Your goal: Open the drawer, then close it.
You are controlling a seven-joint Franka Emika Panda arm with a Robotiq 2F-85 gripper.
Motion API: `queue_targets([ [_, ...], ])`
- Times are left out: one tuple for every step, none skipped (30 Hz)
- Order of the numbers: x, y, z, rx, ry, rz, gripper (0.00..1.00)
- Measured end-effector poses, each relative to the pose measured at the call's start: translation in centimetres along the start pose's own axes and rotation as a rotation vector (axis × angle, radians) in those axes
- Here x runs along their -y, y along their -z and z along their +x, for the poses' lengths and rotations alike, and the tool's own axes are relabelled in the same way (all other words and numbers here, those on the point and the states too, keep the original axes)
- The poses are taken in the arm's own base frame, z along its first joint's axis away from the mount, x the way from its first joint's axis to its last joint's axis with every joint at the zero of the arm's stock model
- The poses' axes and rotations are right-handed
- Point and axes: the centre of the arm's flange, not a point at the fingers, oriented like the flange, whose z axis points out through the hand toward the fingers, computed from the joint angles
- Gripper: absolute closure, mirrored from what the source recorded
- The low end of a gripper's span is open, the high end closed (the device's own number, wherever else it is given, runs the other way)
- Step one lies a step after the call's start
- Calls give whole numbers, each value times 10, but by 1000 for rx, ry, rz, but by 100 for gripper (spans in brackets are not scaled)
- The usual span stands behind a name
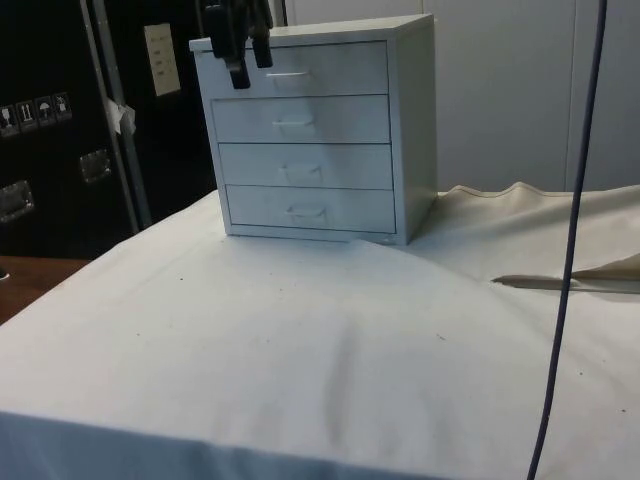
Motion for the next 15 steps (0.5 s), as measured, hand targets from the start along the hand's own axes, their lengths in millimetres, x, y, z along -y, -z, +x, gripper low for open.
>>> queue_targets([
  [0,0,0,2,4,-15,0],
  [0,0,0,2,4,-22,0],
  [0,-1,0,3,4,-30,0],
  [0,-1,0,5,4,-37,0],
  [0,-2,0,5,5,-44,0],
  [0,-2,0,6,4,-51,0],
  [0,-2,-1,9,6,-65,0],
  [0,-2,-1,9,6,-65,0],
  [0,-2,-1,10,6,-73,0],
  [0,-2,-1,9,7,-80,0],
  [0,-3,-1,11,7,-87,0],
  [-1,-3,-1,11,5,-94,0],
  [-1,-3,-1,10,4,-101,0],
  [-1,-3,-1,11,3,-109,0],
  [-1,-3,-1,10,1,-116,0],
])
